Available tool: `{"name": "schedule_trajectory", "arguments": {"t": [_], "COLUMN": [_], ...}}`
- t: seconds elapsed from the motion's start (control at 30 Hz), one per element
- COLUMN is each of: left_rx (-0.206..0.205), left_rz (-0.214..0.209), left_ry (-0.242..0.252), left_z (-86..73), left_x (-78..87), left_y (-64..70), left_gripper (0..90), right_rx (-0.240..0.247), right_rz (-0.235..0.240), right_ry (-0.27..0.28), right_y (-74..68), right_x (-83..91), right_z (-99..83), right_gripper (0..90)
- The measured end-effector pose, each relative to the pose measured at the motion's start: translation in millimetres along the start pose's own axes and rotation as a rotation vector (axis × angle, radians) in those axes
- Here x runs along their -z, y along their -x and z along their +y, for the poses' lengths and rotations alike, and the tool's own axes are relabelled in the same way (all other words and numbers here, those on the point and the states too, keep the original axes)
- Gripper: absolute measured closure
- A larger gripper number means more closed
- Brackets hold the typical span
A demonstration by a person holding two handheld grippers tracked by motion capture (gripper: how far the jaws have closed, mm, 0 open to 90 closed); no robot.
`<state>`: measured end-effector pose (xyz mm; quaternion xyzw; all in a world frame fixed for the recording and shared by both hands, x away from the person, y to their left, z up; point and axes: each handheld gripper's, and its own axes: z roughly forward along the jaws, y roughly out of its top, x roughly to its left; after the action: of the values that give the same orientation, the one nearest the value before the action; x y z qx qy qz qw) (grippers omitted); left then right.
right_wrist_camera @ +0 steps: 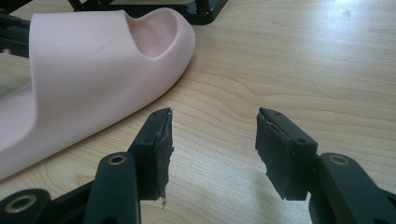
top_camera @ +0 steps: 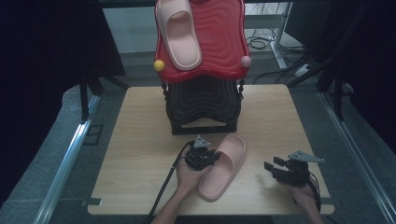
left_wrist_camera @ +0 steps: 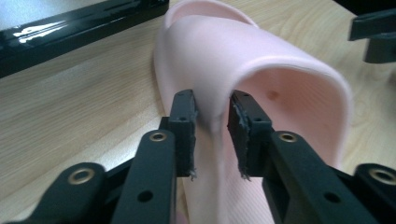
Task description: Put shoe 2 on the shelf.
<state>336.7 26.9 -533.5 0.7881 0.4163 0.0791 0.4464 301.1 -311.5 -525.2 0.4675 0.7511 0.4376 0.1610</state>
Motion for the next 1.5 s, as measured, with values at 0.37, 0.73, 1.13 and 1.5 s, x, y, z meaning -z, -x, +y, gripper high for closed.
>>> {"name": "schedule_trajectory", "arguments": {"t": [0.37,0.73,1.13,1.5], "left_rx": [0.027,0.017,0.046,0.093], "left_rz": [0.050,0.037,0.054,0.095], "left_ry": [0.023,0.052,0.196,0.326], "left_z": [-1.6,-5.1,-7.9,-9.2], "left_x": [-3.5,8.5,44.6,76.1], "left_y": [4.5,9.5,7.7,-2.3], "left_gripper": [83.6,84.8,84.8,84.8], "right_rx": [-0.012,-0.025,-0.030,-0.035], "right_rz": [-0.008,-0.017,-0.018,-0.024], "right_ry": [-0.004,0.000,0.000,0.002], "right_y": [1.6,4.1,5.0,5.1], "right_x": [-0.7,0.2,-0.7,-2.0], "right_z": [-0.8,-1.0,-2.0,-2.6], "right_gripper": [46.2,46.2,46.2,46.2]}}
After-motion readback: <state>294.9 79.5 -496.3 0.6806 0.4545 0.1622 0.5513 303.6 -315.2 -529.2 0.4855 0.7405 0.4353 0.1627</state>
